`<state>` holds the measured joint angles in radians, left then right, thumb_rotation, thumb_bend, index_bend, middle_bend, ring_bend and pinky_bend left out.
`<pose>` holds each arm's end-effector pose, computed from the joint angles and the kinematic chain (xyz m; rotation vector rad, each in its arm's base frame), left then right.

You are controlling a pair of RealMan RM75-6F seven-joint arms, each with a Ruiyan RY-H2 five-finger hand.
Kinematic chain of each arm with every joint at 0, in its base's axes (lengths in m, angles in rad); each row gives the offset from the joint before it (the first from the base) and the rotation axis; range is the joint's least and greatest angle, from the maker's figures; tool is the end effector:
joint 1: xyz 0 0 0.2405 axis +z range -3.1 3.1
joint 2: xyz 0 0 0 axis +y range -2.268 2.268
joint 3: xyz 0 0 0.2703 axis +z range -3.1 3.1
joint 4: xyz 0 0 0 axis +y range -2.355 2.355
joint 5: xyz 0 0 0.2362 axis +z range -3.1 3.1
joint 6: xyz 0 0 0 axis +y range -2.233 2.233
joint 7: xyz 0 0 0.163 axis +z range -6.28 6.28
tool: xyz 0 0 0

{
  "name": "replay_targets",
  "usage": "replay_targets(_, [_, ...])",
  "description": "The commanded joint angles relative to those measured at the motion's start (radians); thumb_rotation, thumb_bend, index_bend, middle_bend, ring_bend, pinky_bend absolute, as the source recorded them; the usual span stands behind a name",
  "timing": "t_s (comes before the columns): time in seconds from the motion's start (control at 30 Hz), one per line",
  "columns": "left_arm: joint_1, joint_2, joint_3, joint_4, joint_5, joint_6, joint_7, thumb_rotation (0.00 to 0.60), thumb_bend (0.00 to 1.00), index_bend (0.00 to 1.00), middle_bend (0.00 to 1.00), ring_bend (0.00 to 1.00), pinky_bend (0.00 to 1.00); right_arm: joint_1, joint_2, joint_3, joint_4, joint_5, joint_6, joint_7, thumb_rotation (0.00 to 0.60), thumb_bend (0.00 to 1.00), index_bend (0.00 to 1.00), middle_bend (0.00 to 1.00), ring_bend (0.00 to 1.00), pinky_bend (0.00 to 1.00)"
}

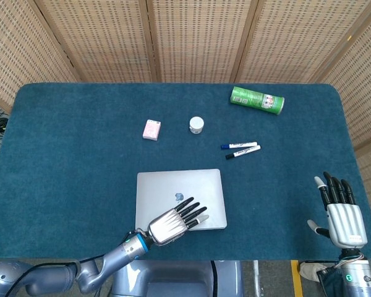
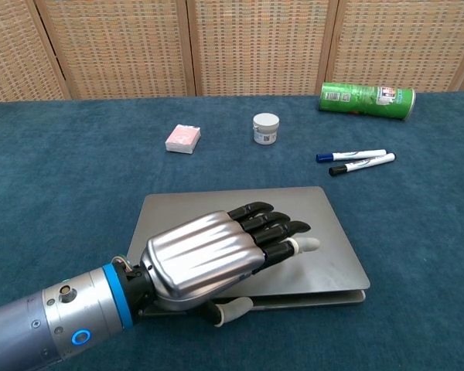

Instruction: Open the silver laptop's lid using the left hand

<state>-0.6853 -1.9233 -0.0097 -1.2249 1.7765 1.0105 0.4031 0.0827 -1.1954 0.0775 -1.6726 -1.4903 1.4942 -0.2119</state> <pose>-0.0858 0.2486 -0.1742 -2.3511 -0.3344 -1.1411 -0.3103 -0.2071 0.1161 1.3880 -0.8309 0.8660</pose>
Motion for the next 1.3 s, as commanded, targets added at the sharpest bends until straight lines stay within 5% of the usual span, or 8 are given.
replay_targets(0.03, [0.006,-0.014,-0.038,0.003,-0.033,0.01,0.114,0.6,0.45,0.0,0.0,0.0,0.0,0.0,0.001,0.0,0.0,0.0,0.0,0.003,0.6,0.0,0.0,0.0,0.0,0.0])
replay_targets(0.5, [0.032,-0.101,-0.207,-0.058,-0.24,0.061,0.483,0.6,0.48,0.0,0.0,0.0,0.0,0.002,0.0,-0.006,0.001,-0.005,-0.006,0.006,0.6,0.0,0.0,0.0,0.0,0.0])
replay_targets(1.03, [-0.013,-0.085,-0.24,-0.053,-0.331,0.046,0.417,0.6,0.48,0.0,0.0,0.0,0.0,0.08,-0.042,-0.047,0.054,-0.11,-0.105,-0.012,0.6,0.0,0.09,0.0,0.0,0.0])
replay_targets(1.23, [-0.028,-0.076,-0.237,-0.045,-0.338,0.053,0.39,0.6,0.48,0.0,0.0,0.0,0.0,0.144,-0.042,-0.077,0.058,-0.177,-0.192,0.029,0.6,0.0,0.23,0.13,0.02,0.07])
replay_targets(1.3, [-0.032,-0.074,-0.236,-0.043,-0.341,0.057,0.387,0.6,0.48,0.0,0.0,0.0,0.0,0.175,-0.041,-0.09,0.069,-0.2,-0.234,0.069,0.6,0.08,0.25,0.15,0.05,0.11])
